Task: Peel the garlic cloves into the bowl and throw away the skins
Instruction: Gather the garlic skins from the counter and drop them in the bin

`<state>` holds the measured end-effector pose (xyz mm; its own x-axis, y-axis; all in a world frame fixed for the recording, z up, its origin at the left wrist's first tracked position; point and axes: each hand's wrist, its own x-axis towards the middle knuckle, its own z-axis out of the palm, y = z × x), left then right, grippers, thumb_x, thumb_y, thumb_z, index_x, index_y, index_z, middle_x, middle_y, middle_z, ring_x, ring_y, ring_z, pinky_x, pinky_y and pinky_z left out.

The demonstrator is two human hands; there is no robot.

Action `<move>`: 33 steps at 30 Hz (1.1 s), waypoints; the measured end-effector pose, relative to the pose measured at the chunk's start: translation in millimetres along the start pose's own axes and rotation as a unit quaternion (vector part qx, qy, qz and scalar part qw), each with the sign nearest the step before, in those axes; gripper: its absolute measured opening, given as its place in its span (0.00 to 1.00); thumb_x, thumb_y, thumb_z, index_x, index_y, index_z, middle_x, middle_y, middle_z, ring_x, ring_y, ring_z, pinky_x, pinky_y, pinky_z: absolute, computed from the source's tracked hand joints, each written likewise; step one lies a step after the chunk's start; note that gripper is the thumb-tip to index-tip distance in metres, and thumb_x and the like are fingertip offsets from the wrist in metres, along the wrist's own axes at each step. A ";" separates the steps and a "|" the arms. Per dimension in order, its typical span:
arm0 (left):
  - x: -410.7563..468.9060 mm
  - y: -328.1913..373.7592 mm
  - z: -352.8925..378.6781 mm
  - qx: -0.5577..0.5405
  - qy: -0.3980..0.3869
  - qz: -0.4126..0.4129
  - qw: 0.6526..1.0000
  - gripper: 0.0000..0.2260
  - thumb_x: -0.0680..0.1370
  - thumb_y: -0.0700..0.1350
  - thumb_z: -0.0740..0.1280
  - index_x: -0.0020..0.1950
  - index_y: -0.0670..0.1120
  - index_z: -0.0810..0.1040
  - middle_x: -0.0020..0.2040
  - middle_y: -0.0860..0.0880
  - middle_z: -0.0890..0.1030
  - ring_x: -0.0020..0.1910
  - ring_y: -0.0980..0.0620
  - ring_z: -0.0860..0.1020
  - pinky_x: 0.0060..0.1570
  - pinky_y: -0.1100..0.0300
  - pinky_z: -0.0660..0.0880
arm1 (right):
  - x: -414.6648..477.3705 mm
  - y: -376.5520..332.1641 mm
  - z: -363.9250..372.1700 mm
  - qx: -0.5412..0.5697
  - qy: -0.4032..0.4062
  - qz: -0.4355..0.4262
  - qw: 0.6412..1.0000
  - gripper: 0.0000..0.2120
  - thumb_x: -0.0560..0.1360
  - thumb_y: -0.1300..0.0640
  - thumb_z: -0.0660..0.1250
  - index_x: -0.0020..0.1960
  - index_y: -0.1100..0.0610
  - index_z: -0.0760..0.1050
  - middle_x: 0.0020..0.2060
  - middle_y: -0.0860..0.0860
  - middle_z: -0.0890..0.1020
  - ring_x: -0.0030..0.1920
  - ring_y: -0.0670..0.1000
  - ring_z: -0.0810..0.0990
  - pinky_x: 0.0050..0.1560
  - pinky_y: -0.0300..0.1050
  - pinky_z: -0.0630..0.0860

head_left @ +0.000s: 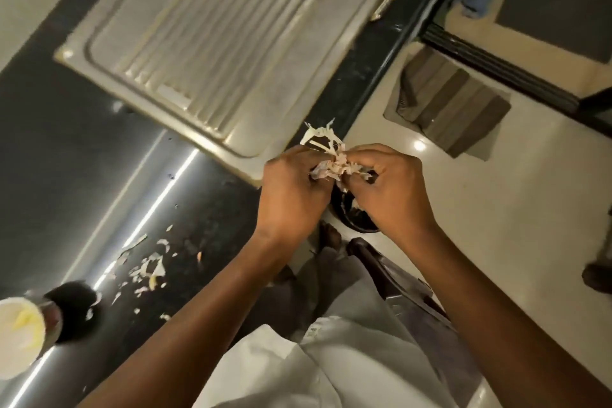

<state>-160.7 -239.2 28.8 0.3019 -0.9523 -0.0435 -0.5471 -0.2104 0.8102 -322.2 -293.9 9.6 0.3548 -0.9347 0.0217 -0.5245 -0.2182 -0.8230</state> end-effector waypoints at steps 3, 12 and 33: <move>9.0 8.6 45.6 -0.019 -0.038 0.024 0.999 0.13 0.72 0.31 0.71 0.50 0.46 0.89 0.46 0.51 0.87 0.45 0.57 0.84 0.47 0.62 0.80 | -13.2 35.6 -19.9 -0.002 0.045 0.033 0.998 0.17 0.72 0.70 0.76 0.58 0.57 0.88 0.53 0.49 0.88 0.51 0.46 0.87 0.57 0.37 0.82; -0.3 -42.3 210.2 -0.013 -0.127 -0.006 0.992 0.15 0.72 0.31 0.70 0.52 0.45 0.89 0.48 0.49 0.86 0.46 0.56 0.83 0.50 0.63 0.79 | -63.8 192.1 -17.2 -0.019 0.094 0.145 0.985 0.18 0.71 0.73 0.75 0.55 0.55 0.89 0.52 0.46 0.88 0.52 0.42 0.85 0.57 0.31 0.79; 46.6 -327.0 474.4 0.084 -0.257 -0.256 0.928 0.06 0.78 0.41 0.75 0.54 0.45 0.87 0.49 0.47 0.87 0.50 0.47 0.85 0.49 0.56 0.82 | -50.3 501.2 180.9 0.074 -0.018 0.437 0.896 0.08 0.80 0.65 0.68 0.53 0.63 0.86 0.41 0.54 0.85 0.43 0.54 0.83 0.36 0.24 0.70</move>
<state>-338.2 -319.5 -515.5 0.1674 -0.6880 -0.7062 -0.5613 -0.6553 0.5054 -462.9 -305.5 -506.6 -0.1151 -0.7201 -0.6842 -0.5072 0.6349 -0.5828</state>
